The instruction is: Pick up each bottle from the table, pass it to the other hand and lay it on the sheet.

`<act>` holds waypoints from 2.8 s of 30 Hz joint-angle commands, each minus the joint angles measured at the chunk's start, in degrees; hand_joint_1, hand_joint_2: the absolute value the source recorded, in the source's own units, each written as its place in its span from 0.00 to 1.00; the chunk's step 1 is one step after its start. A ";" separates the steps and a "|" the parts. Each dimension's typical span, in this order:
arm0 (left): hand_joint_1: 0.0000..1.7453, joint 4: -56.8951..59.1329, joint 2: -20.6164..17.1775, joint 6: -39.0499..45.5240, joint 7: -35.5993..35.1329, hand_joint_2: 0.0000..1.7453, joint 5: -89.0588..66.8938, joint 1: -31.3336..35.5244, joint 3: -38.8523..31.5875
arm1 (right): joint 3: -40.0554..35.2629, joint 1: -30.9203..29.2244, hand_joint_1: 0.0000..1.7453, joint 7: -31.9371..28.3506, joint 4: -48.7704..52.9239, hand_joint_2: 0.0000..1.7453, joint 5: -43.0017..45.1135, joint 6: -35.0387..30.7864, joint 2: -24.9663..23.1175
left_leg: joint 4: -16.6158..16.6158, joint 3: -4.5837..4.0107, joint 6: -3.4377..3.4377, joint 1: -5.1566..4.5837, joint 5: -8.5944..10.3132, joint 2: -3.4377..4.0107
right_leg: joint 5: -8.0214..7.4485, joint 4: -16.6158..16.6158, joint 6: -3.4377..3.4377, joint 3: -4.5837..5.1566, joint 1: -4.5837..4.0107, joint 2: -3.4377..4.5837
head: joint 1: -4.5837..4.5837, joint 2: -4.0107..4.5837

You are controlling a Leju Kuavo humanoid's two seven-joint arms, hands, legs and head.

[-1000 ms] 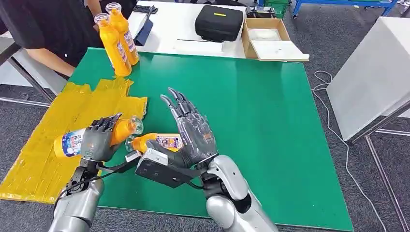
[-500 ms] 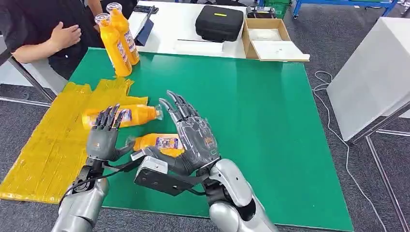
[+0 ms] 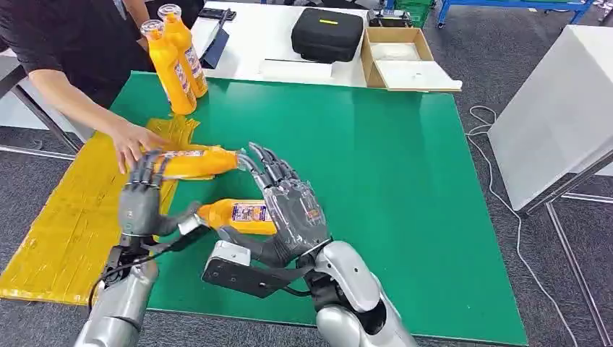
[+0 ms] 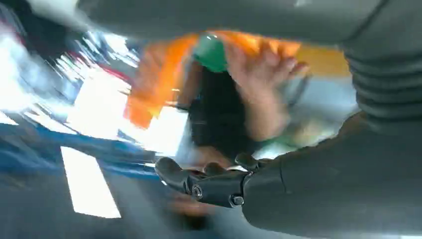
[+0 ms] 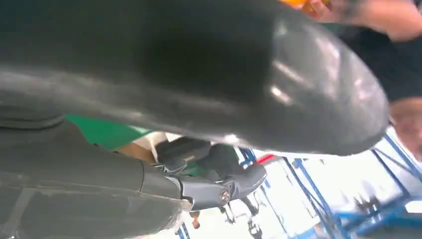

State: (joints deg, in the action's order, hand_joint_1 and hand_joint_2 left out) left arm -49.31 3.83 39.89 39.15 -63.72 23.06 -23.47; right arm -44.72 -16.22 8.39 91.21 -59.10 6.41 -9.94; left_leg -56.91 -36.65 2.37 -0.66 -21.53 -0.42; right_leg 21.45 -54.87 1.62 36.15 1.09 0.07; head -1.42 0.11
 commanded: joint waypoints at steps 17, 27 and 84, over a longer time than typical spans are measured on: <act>0.00 -13.03 -7.73 -14.78 0.85 0.00 63.75 2.83 3.19 | 0.19 -4.35 0.00 -1.14 -20.47 1.00 1.72 1.02 5.92 | -0.02 0.34 -0.28 0.15 -0.08 -0.06 | 0.07 -0.02 -0.31 -0.49 -0.21 0.01 | 0.02 0.00; 0.00 -15.66 -8.15 -16.60 0.85 0.00 65.39 1.13 3.71 | 1.02 -4.06 0.00 0.35 -23.65 1.00 0.96 1.37 5.67 | 0.02 0.27 -0.22 0.16 -0.04 -0.06 | 0.03 0.03 -0.27 -0.44 -0.22 0.01 | 0.02 0.00; 0.00 -4.54 -9.01 -35.65 0.85 0.00 79.37 8.04 15.00 | -1.98 -23.38 0.00 -0.03 -69.42 1.00 -5.74 -3.05 -8.45 | -0.04 0.30 -0.37 0.17 0.06 -0.16 | 0.06 -0.08 -0.30 -0.45 -0.20 -0.21 | 0.02 0.00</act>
State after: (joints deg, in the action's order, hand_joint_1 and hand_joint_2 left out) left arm -58.29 -6.23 4.02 40.09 15.19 28.23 -8.50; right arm -43.71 -35.52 6.69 31.50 -63.08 4.37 -17.88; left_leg -56.91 -36.67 2.24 -0.52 -21.34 -0.42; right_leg 21.31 -54.88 1.45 36.07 0.90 0.07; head -1.40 0.11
